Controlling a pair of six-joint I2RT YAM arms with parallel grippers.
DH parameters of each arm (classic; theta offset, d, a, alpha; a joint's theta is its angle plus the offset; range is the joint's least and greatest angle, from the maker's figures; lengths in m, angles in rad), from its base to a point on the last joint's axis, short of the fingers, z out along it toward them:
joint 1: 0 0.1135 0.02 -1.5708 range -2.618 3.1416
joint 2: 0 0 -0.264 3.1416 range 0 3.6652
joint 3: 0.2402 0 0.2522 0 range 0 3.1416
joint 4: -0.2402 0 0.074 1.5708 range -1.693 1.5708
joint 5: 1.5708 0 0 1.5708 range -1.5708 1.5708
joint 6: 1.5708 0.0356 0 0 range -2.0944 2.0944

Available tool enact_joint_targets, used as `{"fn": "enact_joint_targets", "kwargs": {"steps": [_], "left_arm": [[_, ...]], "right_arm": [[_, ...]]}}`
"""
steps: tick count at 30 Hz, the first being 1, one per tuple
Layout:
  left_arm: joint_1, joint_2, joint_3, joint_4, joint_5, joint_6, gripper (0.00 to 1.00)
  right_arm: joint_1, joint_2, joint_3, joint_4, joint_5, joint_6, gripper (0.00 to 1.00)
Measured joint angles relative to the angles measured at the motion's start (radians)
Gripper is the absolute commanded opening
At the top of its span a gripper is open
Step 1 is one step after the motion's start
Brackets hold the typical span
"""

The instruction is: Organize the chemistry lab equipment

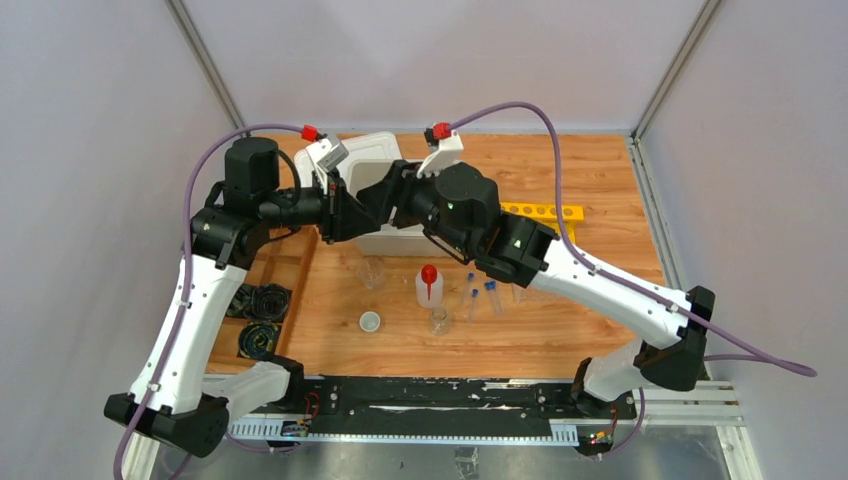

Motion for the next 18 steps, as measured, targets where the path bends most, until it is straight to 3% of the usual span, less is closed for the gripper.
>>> {"fn": "enact_joint_targets", "kwargs": {"steps": [8,14,18], "left_arm": [[0.000,-0.053,-0.033,-0.017,-0.012,0.131,0.13],[0.000,-0.053,-0.035,-0.040,-0.020,0.174,0.13],[0.000,-0.054,-0.039,-0.050,-0.029,0.183,0.12]], "right_arm": [[-0.063,0.088,0.222,-0.256,-0.165,-0.004,0.45],[-0.078,0.097,0.258,-0.325,-0.241,-0.003,0.36],[-0.079,0.100,0.266,-0.344,-0.274,-0.003,0.34]]}}
